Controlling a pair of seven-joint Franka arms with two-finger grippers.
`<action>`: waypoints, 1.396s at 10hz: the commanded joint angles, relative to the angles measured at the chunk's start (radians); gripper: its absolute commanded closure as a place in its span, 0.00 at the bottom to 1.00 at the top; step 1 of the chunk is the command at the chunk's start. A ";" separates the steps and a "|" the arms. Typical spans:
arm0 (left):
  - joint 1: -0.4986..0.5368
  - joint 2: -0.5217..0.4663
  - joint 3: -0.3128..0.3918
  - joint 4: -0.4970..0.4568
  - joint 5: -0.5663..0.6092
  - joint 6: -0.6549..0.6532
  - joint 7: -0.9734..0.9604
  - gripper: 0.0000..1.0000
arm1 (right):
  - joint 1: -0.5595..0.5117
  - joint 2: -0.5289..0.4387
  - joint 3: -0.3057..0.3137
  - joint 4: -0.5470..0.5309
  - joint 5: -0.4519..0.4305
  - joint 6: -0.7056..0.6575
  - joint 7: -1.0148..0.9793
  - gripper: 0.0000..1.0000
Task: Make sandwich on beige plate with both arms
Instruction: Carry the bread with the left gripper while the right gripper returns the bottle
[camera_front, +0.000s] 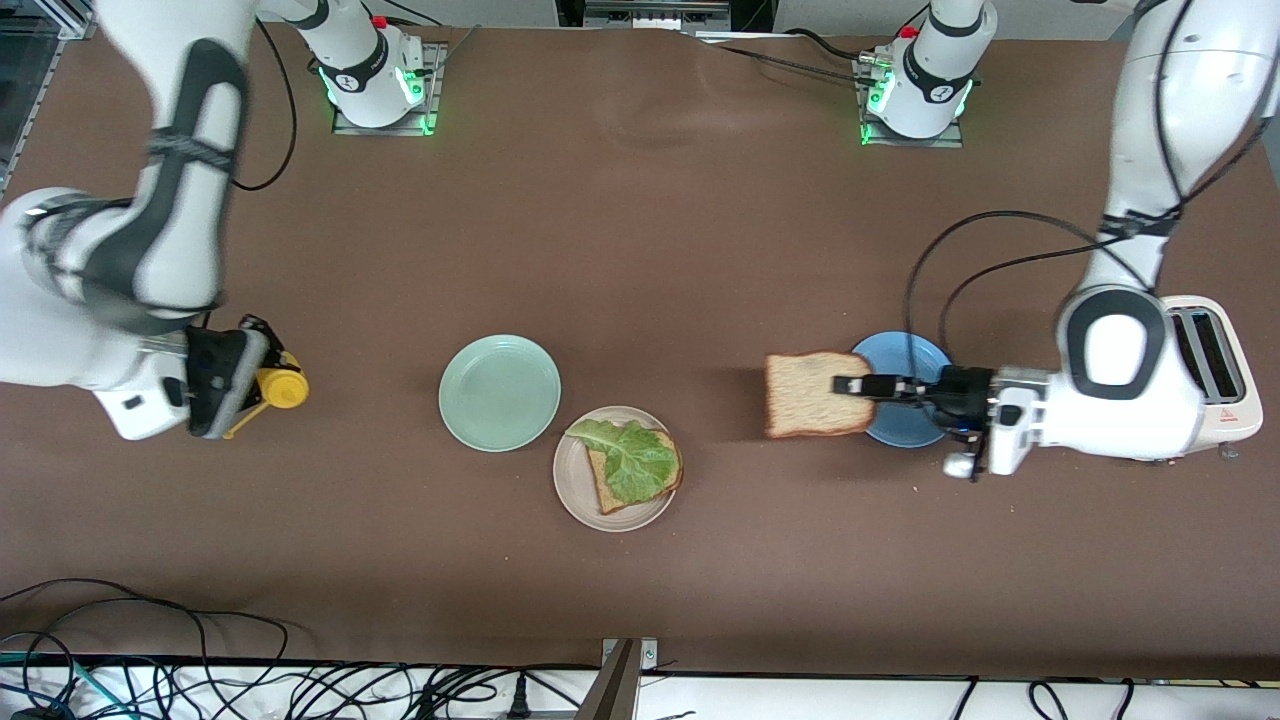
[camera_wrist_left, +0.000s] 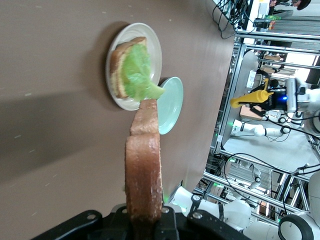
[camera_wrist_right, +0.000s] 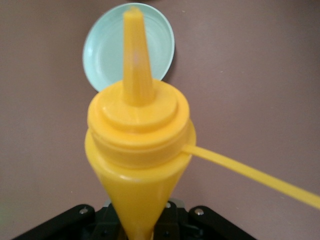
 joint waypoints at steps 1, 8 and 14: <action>-0.084 0.042 0.009 0.036 -0.106 0.114 0.001 1.00 | -0.092 0.009 0.020 -0.106 0.171 -0.099 -0.288 1.00; -0.363 0.182 0.009 0.157 -0.346 0.585 -0.013 1.00 | -0.235 0.072 0.157 -0.286 0.271 -0.129 -0.810 1.00; -0.458 0.322 0.015 0.283 -0.343 0.745 -0.019 1.00 | -0.354 0.116 0.276 -0.269 0.285 -0.078 -0.942 1.00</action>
